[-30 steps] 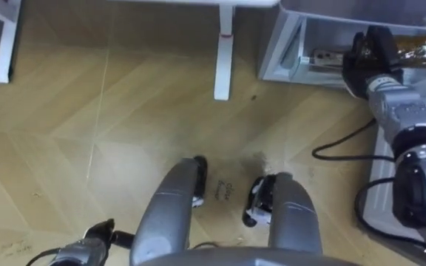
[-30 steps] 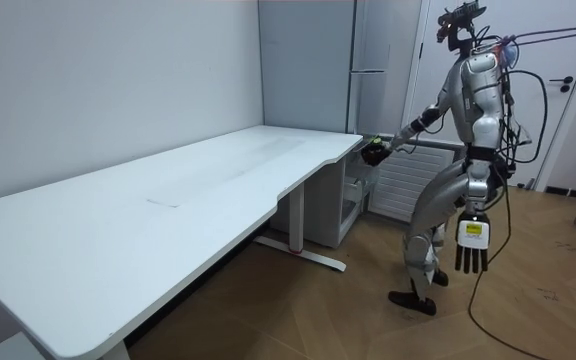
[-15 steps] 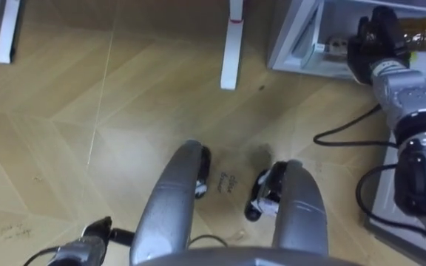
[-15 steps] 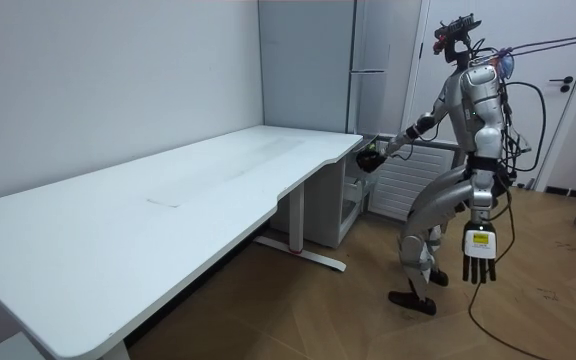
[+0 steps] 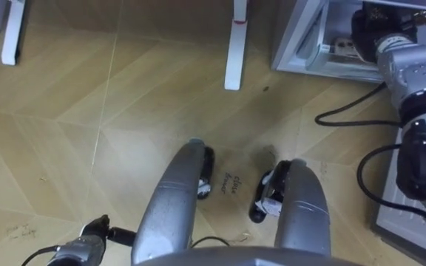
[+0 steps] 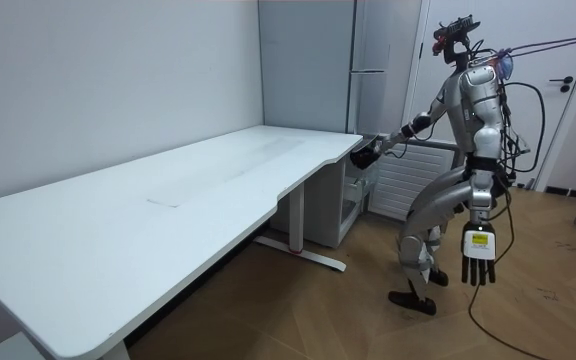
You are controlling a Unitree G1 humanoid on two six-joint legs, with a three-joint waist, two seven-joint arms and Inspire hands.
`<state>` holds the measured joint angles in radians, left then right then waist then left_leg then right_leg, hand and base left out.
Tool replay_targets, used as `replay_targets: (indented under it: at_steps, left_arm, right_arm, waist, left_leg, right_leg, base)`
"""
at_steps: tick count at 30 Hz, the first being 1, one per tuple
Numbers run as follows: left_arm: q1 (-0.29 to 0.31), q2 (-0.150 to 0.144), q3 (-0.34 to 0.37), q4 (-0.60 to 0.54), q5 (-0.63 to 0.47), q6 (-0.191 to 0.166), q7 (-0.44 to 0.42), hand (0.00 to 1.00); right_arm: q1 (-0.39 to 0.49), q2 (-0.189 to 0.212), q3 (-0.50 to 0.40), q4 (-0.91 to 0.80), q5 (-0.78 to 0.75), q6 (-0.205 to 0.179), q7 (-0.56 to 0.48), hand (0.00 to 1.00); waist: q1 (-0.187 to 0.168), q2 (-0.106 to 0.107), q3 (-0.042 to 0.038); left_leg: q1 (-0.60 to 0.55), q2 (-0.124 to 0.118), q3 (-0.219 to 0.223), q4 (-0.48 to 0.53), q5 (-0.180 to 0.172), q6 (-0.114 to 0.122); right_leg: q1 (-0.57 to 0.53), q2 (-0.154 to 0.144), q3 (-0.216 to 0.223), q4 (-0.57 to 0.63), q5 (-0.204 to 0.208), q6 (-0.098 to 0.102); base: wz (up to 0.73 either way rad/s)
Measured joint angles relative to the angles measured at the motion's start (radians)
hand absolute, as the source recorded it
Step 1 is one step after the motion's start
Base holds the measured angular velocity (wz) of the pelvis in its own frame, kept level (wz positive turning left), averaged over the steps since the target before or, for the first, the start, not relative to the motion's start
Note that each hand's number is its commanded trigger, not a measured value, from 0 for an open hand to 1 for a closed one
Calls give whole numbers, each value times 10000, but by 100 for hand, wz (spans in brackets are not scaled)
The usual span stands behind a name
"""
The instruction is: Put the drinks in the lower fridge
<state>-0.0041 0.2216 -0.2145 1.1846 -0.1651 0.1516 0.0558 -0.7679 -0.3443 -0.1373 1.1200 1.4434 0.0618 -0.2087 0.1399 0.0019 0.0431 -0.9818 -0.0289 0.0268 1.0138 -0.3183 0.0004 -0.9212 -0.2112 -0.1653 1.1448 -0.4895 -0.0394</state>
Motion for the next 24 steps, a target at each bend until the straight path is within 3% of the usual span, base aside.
replay_targets:
  at_steps: [7, 14, 19, 24]
  left_arm:
    - [61, 6, -565, 28, -3, 23, 9, 0]
    - [69, 5, -645, 26, -16, 62, -24, 0]
    - [142, -17, -642, 27, -209, 97, -81, 0]
    - [165, -20, -756, -3, -288, 98, -279, 0]
  right_arm:
    - [303, 3, 369, -1, 42, -19, -41, 0]
    - [505, 4, 409, 0, 57, 49, 47, 0]
    - [669, 5, 744, 37, -12, 183, 392, 0]
    - [815, 5, 748, 45, -87, 271, 581, 0]
  waist:
    - [20, 84, -12]
    - [37, 82, -11]
    - [46, 96, -13]
    - [43, 120, -16]
  left_leg:
    - [474, 21, 14, -374, 39, -61]
    - [701, 82, 21, -630, 41, -62]
    - [1109, 333, 19, -1091, 62, -70]
    - [1600, 321, 162, -1993, 377, 0]
  right_leg:
    - [420, 33, -41, -313, 8, -30]
    - [687, 89, -119, -676, 71, -34]
    - [1157, 449, -150, -1453, 369, 16]
    - [1543, 512, -97, -2297, 753, 112]
  base:
    - [0]
    - [-2]
    - [-13]
    - [-6]
